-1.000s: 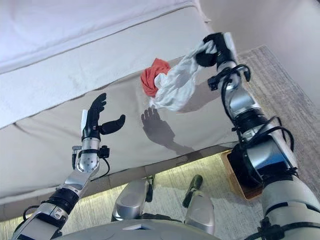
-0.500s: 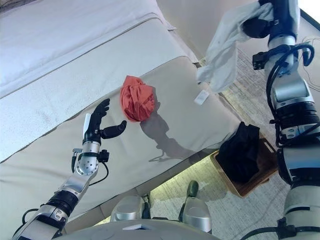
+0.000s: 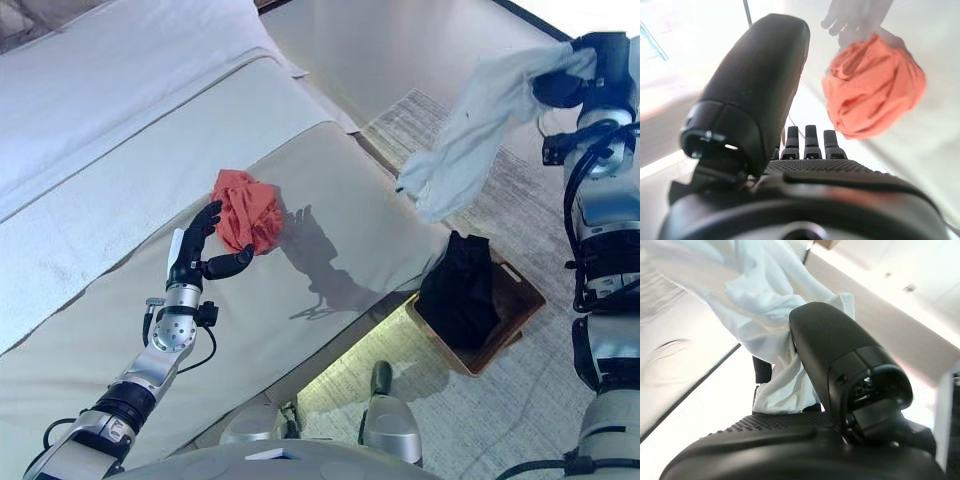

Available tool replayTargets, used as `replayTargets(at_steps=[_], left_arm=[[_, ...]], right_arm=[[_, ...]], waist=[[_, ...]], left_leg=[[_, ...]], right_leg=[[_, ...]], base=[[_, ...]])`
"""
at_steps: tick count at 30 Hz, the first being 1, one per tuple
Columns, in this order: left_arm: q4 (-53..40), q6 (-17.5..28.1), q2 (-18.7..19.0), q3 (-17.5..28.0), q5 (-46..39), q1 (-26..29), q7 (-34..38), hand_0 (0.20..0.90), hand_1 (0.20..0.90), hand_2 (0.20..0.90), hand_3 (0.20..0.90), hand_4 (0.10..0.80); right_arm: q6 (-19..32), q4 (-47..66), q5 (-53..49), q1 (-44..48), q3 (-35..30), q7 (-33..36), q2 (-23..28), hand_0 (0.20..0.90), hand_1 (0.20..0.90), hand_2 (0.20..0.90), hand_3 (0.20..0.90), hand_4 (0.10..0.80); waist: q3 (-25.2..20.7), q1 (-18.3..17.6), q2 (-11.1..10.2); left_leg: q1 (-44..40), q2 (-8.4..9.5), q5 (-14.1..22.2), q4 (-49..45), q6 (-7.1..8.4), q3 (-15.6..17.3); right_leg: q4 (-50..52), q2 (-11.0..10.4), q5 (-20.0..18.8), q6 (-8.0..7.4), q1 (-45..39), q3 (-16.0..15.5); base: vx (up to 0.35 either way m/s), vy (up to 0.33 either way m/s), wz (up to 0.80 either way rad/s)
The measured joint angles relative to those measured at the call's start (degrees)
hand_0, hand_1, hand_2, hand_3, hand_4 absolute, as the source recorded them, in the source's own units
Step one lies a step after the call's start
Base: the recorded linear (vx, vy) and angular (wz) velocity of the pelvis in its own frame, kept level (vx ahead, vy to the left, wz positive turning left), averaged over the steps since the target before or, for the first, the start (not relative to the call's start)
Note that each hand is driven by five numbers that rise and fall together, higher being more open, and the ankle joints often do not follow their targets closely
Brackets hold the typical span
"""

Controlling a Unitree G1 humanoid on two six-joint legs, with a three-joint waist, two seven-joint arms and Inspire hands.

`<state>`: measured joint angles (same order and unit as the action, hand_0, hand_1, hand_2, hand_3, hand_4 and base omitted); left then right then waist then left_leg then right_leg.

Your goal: Pick up the clothes from the bed and place them into the basket

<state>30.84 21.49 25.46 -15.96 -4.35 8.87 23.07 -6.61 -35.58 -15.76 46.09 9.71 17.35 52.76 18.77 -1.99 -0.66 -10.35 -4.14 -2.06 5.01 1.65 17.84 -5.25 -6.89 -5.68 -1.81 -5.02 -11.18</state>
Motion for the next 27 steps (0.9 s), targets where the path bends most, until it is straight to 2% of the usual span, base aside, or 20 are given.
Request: replayTargets(at_steps=[8, 15, 19, 27], left_arm=[[0.01, -0.02, -0.01, -0.13, 1.12, -0.01, 0.00, 0.900, 0.900, 0.900, 0.900, 0.800], [2.80, 0.00, -1.37, -1.53, 1.12, -0.46, 0.00, 0.900, 0.900, 0.900, 0.900, 0.800], [3.74, 0.01, -2.60, -1.82, 1.12, -1.05, -1.06, 0.900, 0.900, 0.900, 0.900, 0.800], [4.10, 0.02, -2.59, -2.36, 1.08, -1.51, -2.36, 0.900, 0.900, 0.900, 0.900, 0.800]], right_arm=[[-0.05, -1.01, 0.01, -5.84, -0.09, -0.09, -0.04, 0.300, 0.300, 0.300, 0.200, 0.100], [-0.04, -4.90, -0.02, -9.51, -1.30, -0.69, -0.05, 0.300, 0.300, 0.300, 0.200, 0.100], [-0.04, -6.22, -1.19, -13.09, -1.49, -3.41, -0.09, 0.300, 0.300, 0.300, 0.200, 0.100], [-0.01, -10.67, -1.23, -14.54, -1.56, -5.38, -1.32, 0.300, 0.300, 0.300, 0.200, 0.100]], waist=[[-0.36, -2.93, 0.41], [-2.55, -5.45, 3.99], [-3.63, -5.89, 5.74], [-4.33, -6.03, 6.88]], left_leg=[[0.99, -0.65, -0.24, 0.04, 0.34, 2.78], [1.19, -0.67, -0.29, 0.06, 0.39, 3.93], [1.18, -0.85, -0.29, 0.06, 0.39, 4.21], [2.50, -0.85, -0.56, 0.07, 0.43, 4.66]], right_leg=[[-0.01, 0.91, -0.67, -0.99, 2.72, 3.04], [-0.02, 1.10, -0.82, -1.18, 3.67, 4.49], [-0.04, 1.31, -0.81, -1.19, 3.85, 4.90], [-0.06, 1.39, -0.93, -1.35, 5.65, 5.78]], base=[[-0.027, -0.018, -0.20], [0.027, 0.003, -0.11], [0.036, -0.027, -0.05], [-0.026, -0.009, -0.04]])
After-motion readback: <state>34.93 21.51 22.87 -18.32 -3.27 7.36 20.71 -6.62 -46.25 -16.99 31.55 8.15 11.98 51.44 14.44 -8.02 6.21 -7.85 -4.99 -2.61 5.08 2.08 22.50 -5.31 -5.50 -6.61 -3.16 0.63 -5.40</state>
